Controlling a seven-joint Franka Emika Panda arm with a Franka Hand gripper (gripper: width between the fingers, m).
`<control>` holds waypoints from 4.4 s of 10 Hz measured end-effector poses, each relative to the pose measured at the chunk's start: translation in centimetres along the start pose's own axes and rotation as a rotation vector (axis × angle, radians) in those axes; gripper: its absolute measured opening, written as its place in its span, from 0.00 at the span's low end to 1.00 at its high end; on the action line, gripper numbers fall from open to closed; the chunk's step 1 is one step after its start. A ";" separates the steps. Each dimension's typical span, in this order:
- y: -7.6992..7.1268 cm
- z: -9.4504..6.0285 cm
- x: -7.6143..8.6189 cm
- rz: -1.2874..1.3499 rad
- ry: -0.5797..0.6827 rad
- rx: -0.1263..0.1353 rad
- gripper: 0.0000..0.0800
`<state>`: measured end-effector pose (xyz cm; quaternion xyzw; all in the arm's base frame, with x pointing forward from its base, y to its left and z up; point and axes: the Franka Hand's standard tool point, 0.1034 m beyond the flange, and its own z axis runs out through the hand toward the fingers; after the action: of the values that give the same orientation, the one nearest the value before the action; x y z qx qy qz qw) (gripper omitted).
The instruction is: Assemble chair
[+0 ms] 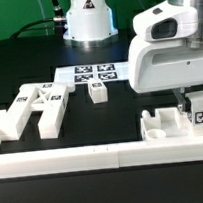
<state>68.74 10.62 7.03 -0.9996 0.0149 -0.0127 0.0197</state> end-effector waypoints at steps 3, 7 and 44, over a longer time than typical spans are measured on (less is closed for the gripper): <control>0.2 0.1 0.1 0.156 0.006 0.006 0.36; 0.3 0.1 0.1 0.606 0.000 0.015 0.36; 0.1 0.0 0.0 0.176 -0.008 -0.004 0.36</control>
Offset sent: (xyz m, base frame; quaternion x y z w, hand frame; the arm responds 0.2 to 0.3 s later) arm -0.0093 -0.0109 -0.0043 -0.0152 0.0042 0.2677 0.9634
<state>68.72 10.54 7.01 -0.9945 0.1029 -0.0070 0.0189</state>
